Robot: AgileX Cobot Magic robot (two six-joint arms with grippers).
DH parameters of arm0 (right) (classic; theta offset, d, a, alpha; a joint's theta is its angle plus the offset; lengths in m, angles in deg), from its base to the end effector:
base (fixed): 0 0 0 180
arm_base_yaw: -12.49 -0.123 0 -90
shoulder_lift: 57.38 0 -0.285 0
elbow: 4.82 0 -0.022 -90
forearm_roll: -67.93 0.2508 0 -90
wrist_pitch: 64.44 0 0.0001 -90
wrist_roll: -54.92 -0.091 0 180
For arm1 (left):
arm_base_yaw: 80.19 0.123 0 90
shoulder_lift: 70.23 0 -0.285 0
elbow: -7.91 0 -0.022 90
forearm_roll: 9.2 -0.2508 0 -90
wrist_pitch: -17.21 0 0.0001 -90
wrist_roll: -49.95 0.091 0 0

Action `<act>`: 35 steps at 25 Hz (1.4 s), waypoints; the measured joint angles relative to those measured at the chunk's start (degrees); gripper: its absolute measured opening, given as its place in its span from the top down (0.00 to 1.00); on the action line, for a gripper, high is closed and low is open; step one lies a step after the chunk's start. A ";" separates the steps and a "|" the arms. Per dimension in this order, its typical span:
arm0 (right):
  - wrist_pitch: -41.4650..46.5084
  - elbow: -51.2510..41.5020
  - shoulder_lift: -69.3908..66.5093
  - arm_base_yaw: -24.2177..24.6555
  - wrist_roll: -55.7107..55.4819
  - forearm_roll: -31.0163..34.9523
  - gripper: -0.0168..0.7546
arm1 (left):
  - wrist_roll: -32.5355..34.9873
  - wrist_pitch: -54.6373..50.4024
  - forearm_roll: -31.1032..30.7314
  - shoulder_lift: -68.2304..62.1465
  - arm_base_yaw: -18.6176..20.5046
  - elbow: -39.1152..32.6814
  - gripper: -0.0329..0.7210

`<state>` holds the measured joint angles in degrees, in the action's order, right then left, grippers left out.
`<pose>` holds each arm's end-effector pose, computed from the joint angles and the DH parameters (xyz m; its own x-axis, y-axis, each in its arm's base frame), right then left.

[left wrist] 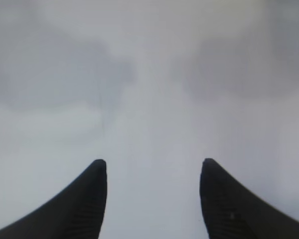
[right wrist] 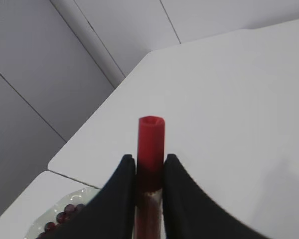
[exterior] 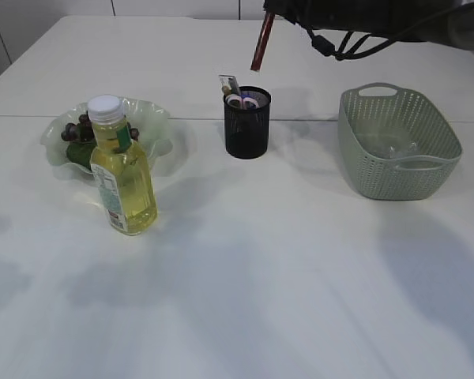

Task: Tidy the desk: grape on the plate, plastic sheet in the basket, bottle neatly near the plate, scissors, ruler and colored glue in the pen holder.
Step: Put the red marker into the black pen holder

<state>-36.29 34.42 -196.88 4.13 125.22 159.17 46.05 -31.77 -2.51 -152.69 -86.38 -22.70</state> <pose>0.5344 0.1220 0.2717 -0.3657 0.2672 -0.8915 -0.4895 0.7595 0.4284 0.2279 -0.0328 0.2413 -0.9543 -0.0412 -0.2961 -0.0032 0.9918 -0.1276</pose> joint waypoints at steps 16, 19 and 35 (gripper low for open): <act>-0.90 0.00 -6.95 -0.46 20.63 11.30 0.80 | 0.00 0.10 -1.25 0.00 0.00 0.00 0.38; -0.55 0.00 -7.00 -0.79 21.73 11.40 0.79 | 0.00 0.10 -1.25 0.00 0.00 0.00 0.38; -2.38 0.04 -5.13 -1.21 14.27 4.47 0.53 | 0.00 0.10 -1.25 0.00 0.00 0.00 0.38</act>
<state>-38.68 34.46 -202.00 2.92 139.49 163.63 46.05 -31.67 -3.76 -152.69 -86.38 -22.70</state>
